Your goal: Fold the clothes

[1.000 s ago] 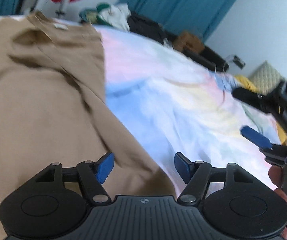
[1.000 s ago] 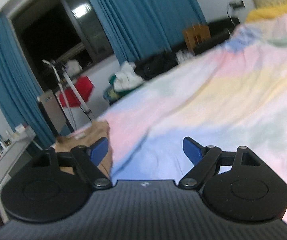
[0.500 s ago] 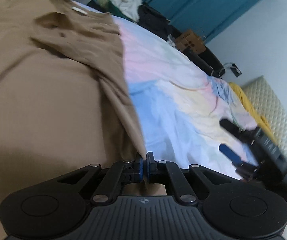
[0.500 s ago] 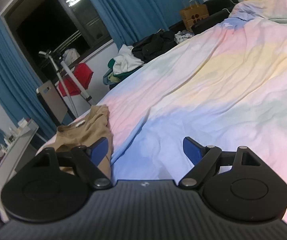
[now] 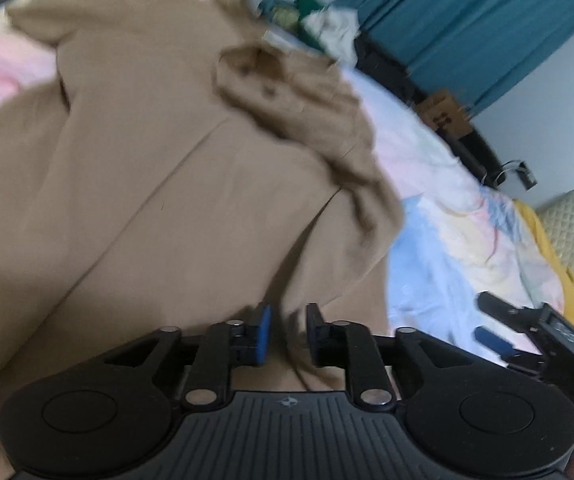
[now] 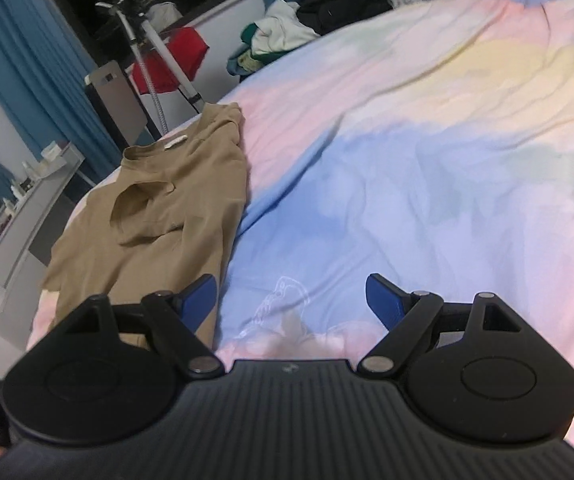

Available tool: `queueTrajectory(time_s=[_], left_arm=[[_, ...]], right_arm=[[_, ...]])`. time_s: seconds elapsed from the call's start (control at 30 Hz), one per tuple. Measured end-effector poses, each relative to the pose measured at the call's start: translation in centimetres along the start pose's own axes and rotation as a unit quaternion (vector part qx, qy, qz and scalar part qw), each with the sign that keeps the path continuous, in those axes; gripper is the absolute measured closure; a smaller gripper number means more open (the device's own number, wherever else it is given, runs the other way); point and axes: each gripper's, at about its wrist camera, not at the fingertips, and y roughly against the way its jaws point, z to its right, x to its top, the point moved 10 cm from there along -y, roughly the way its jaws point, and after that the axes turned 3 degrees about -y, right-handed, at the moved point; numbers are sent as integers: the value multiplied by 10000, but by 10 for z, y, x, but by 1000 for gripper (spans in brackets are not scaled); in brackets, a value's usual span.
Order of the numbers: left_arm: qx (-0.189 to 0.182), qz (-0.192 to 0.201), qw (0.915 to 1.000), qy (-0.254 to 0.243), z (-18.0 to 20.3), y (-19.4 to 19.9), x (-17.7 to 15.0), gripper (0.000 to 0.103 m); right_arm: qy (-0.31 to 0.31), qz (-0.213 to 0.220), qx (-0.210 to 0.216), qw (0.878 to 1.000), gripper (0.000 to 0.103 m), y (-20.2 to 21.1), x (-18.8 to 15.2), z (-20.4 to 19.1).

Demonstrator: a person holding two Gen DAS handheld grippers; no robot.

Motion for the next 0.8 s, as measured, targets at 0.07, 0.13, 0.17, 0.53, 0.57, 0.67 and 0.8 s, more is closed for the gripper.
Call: queueTrajectory(time_s=[0.07, 0.13, 0.17, 0.53, 0.57, 0.67, 0.8], left_arm=[[-60, 218, 9995, -206, 11, 14, 1, 72], [-171, 414, 9974, -567, 31, 25, -1, 63], [-257, 500, 9949, -836, 46, 30, -4, 61], [-388, -82, 9740, -2232, 116, -30, -68, 74], [-280, -72, 9732, -2281, 115, -35, -70, 88], [-302, 147, 9773, -2093, 108, -23, -67, 101], [-681, 496, 9848, -1519, 105, 27, -50, 102]], right_arm=[[-137, 0, 26, 9999, 20, 2, 0, 0], [-124, 90, 22, 9999, 20, 5, 2, -1], [-89, 150, 7, 9998, 20, 8, 3, -3], [-220, 251, -2, 9994, 20, 8, 9, 4], [-226, 249, 7, 9994, 20, 8, 9, 4], [-245, 243, 0, 9994, 20, 8, 10, 6], [-310, 234, -11, 9992, 20, 9, 10, 9]])
